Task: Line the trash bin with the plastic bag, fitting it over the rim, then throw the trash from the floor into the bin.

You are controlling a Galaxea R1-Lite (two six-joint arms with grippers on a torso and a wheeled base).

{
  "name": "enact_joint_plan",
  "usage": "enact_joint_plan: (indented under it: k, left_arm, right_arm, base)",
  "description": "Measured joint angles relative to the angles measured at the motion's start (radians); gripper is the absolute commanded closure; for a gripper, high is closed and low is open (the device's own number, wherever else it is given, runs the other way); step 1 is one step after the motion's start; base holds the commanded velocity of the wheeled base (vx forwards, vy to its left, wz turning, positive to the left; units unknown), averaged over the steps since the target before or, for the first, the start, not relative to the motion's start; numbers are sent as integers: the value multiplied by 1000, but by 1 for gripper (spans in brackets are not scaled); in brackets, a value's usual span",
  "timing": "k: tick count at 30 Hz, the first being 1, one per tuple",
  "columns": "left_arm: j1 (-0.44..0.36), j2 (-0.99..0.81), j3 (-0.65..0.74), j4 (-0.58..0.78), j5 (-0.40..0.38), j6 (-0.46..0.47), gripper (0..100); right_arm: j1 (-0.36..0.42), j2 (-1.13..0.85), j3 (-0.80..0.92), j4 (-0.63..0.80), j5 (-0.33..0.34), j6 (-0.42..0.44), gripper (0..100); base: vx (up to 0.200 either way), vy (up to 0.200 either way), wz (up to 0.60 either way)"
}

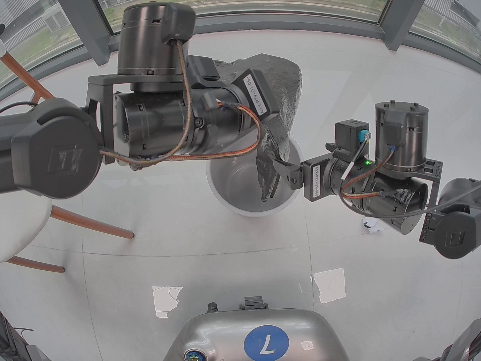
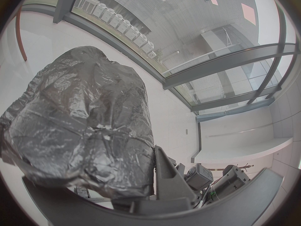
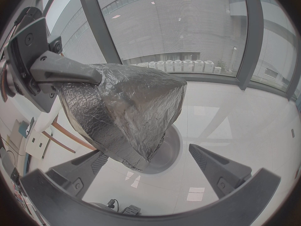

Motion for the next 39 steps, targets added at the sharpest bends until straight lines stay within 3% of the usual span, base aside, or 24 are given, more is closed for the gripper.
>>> enact_joint_plan:
  k: [29, 39]
  left_arm:
    - [1, -5, -21, 4, -1, 0, 100]
    - [-3, -3, -25, 2, -1, 1, 100]
  right_arm:
    - [-24, -3, 46, -12, 23, -2, 0]
    - [25, 12, 50, -12, 23, 1, 0]
  base:
    - [0, 0, 0]
    - [0, 0, 0]
